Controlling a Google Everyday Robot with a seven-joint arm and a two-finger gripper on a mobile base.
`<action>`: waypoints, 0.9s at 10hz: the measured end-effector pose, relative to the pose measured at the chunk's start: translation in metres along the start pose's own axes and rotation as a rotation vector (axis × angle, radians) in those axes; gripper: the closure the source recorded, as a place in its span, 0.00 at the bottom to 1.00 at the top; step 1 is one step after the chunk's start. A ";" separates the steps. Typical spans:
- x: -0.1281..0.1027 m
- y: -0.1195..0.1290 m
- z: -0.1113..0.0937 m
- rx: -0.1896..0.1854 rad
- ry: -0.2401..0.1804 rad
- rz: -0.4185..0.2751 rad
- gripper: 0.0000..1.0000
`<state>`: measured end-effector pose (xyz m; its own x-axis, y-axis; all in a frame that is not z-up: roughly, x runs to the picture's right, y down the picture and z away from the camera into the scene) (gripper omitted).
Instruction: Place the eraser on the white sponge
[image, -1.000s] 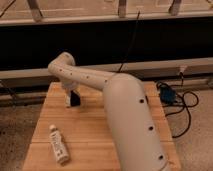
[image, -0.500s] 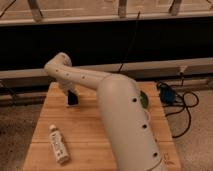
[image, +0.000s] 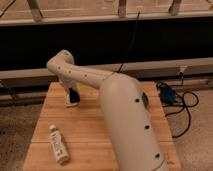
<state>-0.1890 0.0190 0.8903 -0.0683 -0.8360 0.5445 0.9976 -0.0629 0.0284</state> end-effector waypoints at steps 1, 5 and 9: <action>0.001 0.000 0.001 -0.001 0.004 -0.008 1.00; 0.008 -0.015 0.005 0.011 0.007 -0.034 0.89; 0.014 -0.019 0.008 0.020 0.007 -0.060 0.63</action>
<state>-0.2086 0.0131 0.9040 -0.1283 -0.8350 0.5351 0.9917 -0.1024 0.0781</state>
